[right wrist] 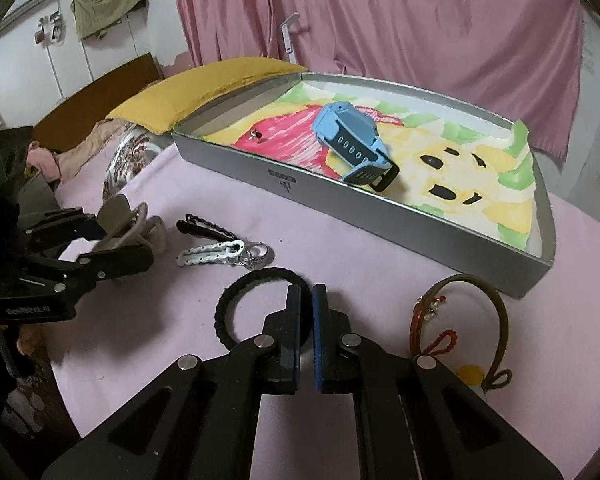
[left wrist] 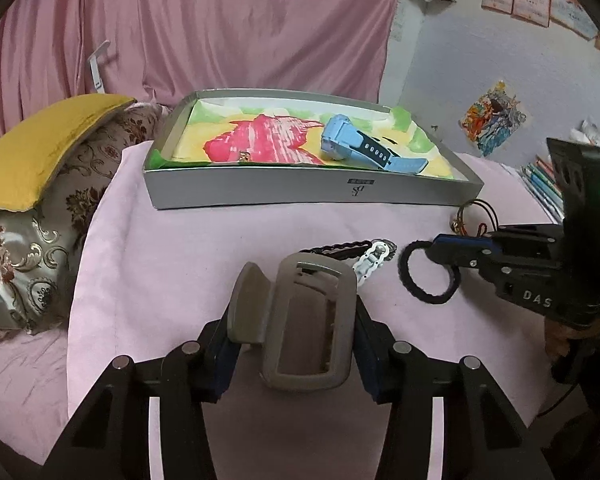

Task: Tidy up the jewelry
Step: 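Carry the claw clip and hair tie into the tray and open both grippers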

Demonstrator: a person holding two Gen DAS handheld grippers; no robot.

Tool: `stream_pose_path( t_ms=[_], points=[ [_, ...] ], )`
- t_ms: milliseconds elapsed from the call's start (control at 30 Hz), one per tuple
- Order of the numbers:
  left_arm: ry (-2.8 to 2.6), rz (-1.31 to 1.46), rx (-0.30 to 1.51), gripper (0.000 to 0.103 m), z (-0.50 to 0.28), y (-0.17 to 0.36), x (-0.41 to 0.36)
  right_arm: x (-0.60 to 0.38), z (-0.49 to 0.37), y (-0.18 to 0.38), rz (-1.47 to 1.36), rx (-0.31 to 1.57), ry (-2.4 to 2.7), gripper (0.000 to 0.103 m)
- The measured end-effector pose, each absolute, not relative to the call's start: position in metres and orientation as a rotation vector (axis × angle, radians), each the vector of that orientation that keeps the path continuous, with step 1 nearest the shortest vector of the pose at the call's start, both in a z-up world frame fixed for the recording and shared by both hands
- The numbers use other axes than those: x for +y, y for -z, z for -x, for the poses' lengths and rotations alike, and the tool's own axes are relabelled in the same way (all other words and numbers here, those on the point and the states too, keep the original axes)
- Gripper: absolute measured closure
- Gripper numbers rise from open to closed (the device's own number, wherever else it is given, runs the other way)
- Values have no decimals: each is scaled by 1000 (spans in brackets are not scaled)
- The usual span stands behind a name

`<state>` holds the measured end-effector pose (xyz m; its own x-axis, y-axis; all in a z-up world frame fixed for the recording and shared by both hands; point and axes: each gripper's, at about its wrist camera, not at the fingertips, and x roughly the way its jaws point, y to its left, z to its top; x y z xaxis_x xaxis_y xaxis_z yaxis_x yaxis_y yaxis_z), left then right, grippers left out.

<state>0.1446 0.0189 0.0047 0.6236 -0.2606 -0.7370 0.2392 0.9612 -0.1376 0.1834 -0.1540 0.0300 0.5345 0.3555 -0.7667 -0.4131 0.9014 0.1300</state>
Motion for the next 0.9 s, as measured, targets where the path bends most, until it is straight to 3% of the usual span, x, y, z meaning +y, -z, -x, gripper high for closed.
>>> stream_pose_path(
  t_ms=[500,900],
  points=[
    [322,178,778,56,-134,-8,24,-166,-168,-44,-38,787,-419,98],
    [234,249,523,56,-152,-45,13,-178,-165,-95,-150,450,-305,98]
  ],
)
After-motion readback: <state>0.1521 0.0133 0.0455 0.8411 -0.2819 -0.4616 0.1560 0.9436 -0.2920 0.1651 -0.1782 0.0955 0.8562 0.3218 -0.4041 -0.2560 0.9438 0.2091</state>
